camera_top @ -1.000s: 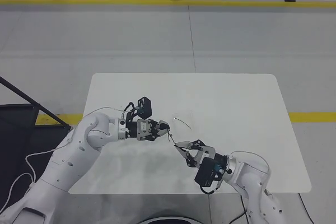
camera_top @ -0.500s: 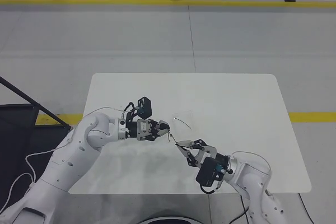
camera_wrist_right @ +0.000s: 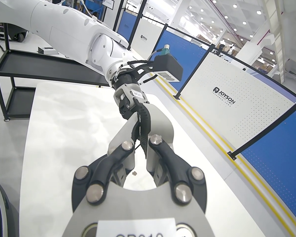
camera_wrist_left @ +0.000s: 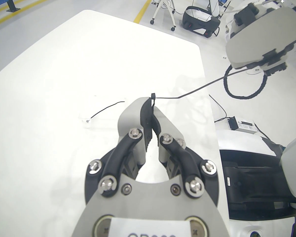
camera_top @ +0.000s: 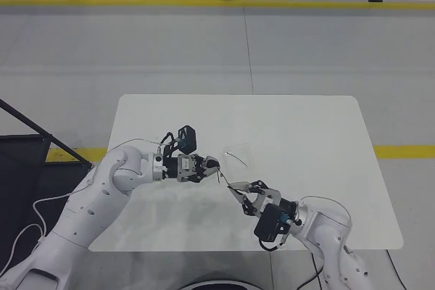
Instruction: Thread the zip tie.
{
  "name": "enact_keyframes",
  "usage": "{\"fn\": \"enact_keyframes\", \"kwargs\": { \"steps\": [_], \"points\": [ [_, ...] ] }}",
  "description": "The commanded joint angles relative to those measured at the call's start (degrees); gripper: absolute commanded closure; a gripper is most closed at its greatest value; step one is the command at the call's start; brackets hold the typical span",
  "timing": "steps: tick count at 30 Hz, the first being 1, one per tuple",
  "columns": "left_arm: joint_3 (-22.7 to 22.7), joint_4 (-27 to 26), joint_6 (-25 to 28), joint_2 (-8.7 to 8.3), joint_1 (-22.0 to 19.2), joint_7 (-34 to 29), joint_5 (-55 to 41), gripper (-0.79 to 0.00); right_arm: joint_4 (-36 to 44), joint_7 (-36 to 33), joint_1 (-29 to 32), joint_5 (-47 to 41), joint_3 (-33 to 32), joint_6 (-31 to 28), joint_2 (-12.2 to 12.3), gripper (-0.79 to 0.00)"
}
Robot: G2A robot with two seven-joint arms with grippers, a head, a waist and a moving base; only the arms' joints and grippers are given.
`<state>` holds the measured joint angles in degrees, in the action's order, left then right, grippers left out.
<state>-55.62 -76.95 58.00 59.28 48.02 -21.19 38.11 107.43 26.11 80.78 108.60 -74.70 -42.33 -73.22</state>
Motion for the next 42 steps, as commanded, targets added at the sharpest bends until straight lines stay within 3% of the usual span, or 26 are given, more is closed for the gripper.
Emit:
{"fn": "enact_keyframes", "kwargs": {
  "steps": [1, 42],
  "points": [
    [0.0, 0.0, 0.0, 0.00, 0.0, 0.0, 0.0, 0.000, 0.0, 0.1, 0.1, 0.0, 0.1, 0.1, 0.2, 0.000],
    [0.0, 0.0, 0.0, 0.00, 0.0, 0.0, 0.0, 0.000, -0.4, -1.7, -1.6, -2.8, 3.1, 1.6, 2.9, 0.000]
  ]
}}
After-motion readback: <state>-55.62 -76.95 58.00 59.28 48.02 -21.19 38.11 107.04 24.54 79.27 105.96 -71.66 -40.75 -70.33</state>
